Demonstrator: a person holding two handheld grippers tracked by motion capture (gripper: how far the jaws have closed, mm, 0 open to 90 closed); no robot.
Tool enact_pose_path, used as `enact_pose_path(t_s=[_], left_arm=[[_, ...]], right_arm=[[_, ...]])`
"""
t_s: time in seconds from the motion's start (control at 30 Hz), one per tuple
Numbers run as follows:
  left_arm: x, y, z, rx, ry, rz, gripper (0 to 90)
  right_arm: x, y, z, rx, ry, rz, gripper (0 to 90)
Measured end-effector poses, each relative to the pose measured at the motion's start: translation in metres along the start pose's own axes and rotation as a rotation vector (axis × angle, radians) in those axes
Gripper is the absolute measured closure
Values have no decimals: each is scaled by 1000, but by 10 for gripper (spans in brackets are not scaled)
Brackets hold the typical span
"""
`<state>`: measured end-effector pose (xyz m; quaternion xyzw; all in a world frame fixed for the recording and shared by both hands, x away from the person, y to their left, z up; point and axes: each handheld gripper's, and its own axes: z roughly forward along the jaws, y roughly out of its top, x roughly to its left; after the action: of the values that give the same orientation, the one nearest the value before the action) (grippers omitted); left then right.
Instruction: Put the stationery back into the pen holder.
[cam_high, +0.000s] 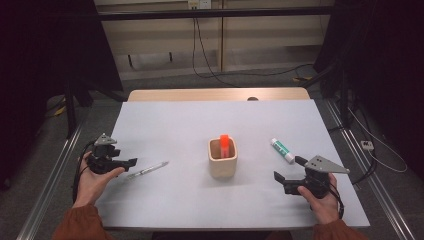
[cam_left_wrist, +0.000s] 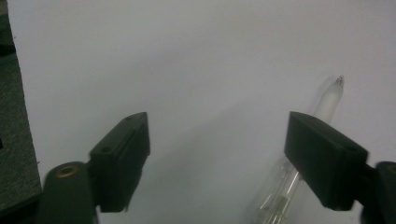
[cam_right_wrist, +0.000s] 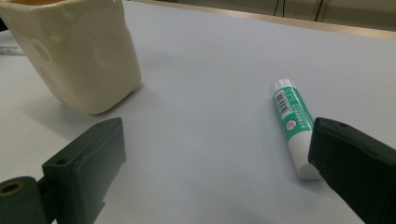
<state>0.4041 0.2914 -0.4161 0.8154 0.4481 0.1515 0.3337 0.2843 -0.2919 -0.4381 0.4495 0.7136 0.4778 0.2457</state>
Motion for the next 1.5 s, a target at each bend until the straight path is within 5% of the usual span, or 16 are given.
enact_pose_path(t_s=[0.13,0.3,0.4,0.47,0.7,0.9,1.0,1.27,1.5], left_arm=[[-4,2,1,-3,-45,-8,82],[-10,7,0,4,-107,49,82],[-17,11,-1,-5,-105,104,91],[-21,15,0,28,-139,123,112],[-35,19,10,62,-142,203,149],[-40,21,16,115,-196,237,133],[-43,21,19,138,-179,235,135],[-47,22,28,202,-143,291,313],[-52,28,38,256,-158,322,519]], right_arm=[[0,0,-1,1,0,1,38],[0,0,0,0,1,0,39],[0,0,1,1,3,-3,38],[0,0,1,0,4,-4,39],[1,0,1,0,5,-3,39],[1,0,1,3,5,0,39],[1,0,1,3,5,0,39],[1,0,1,5,5,1,38],[0,0,1,5,6,1,38]])
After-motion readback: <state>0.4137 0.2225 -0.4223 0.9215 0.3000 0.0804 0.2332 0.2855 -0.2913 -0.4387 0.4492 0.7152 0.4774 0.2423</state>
